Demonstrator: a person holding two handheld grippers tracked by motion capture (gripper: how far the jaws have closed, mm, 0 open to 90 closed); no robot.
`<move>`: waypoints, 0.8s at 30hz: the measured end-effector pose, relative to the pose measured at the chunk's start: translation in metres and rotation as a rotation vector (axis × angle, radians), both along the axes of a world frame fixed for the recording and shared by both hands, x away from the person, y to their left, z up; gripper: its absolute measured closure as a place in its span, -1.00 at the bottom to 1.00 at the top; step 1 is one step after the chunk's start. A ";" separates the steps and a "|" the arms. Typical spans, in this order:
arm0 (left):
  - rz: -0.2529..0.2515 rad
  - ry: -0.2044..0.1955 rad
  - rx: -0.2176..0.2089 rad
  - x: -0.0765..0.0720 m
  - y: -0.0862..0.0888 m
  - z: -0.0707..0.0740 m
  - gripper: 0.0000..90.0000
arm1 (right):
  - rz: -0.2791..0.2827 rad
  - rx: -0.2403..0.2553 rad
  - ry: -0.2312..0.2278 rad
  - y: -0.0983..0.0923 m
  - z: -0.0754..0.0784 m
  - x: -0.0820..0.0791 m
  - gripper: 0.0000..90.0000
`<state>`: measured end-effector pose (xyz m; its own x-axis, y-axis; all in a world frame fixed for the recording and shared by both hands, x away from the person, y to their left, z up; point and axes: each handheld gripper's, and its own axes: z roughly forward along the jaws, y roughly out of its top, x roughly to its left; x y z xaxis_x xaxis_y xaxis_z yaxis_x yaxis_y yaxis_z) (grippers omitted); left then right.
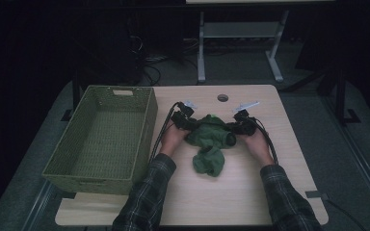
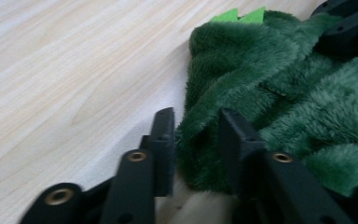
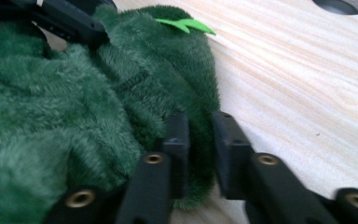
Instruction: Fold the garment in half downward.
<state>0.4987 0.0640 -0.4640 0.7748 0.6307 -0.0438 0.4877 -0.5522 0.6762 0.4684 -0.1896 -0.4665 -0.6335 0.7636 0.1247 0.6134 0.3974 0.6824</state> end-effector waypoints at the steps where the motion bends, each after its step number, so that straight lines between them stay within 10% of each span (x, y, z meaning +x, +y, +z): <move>1: 0.000 0.000 0.006 0.000 0.000 0.000 0.73 | 0.002 -0.002 0.004 0.000 -0.001 0.000 0.88; 11: 0.014 -0.009 -0.029 -0.005 0.006 0.019 0.95 | -0.011 0.028 -0.016 -0.005 0.011 -0.002 0.96; 24: 0.045 -0.129 -0.128 -0.021 0.014 0.061 0.95 | -0.014 0.082 -0.087 -0.007 0.053 0.002 0.96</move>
<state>0.4776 0.0777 -0.4033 0.7505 0.6603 -0.0277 0.4145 -0.4377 0.7979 0.4708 -0.1962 -0.4136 -0.6341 0.7618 0.1327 0.5559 0.3298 0.7630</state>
